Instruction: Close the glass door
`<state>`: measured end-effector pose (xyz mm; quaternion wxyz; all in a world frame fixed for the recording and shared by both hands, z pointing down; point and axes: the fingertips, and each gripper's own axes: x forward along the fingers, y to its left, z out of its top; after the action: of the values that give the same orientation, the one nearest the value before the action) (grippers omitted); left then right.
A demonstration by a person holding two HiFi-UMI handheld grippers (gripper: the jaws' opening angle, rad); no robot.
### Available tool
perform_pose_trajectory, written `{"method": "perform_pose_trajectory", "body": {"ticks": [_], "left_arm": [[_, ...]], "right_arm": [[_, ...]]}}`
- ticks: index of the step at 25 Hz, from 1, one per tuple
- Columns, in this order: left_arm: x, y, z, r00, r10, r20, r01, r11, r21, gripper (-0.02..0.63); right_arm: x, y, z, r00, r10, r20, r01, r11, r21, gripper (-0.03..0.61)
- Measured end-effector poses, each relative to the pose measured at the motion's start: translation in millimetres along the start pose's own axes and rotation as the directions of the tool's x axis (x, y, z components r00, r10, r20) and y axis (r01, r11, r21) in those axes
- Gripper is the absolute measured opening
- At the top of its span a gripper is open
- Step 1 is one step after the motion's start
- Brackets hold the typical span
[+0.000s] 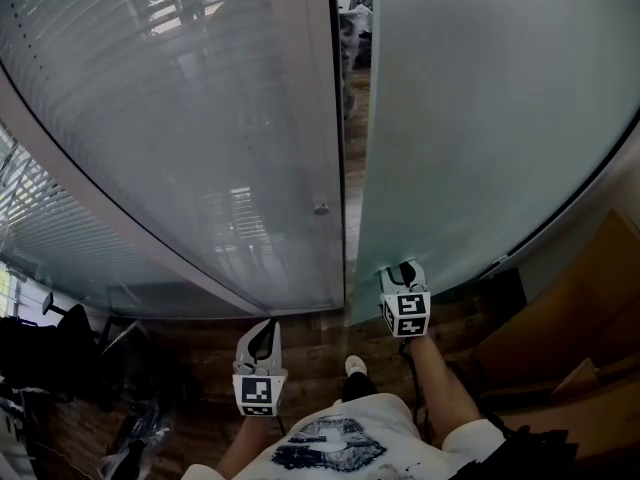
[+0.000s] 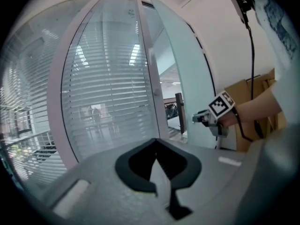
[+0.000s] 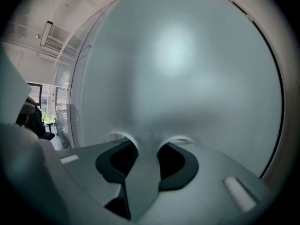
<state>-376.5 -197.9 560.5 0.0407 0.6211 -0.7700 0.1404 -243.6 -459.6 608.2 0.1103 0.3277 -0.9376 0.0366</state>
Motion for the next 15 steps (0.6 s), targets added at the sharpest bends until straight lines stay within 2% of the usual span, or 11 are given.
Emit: {"method": "perform_pose_trajectory", "body": {"ticks": [15], "left_arm": [[21.8, 9.3, 3.5, 0.999, 0.032, -0.020, -0.032, 1.000, 0.000, 0.000]], "right_arm": [[34.6, -3.6, 7.5, 0.999, -0.033, -0.010, 0.033, 0.999, -0.002, 0.126]]}}
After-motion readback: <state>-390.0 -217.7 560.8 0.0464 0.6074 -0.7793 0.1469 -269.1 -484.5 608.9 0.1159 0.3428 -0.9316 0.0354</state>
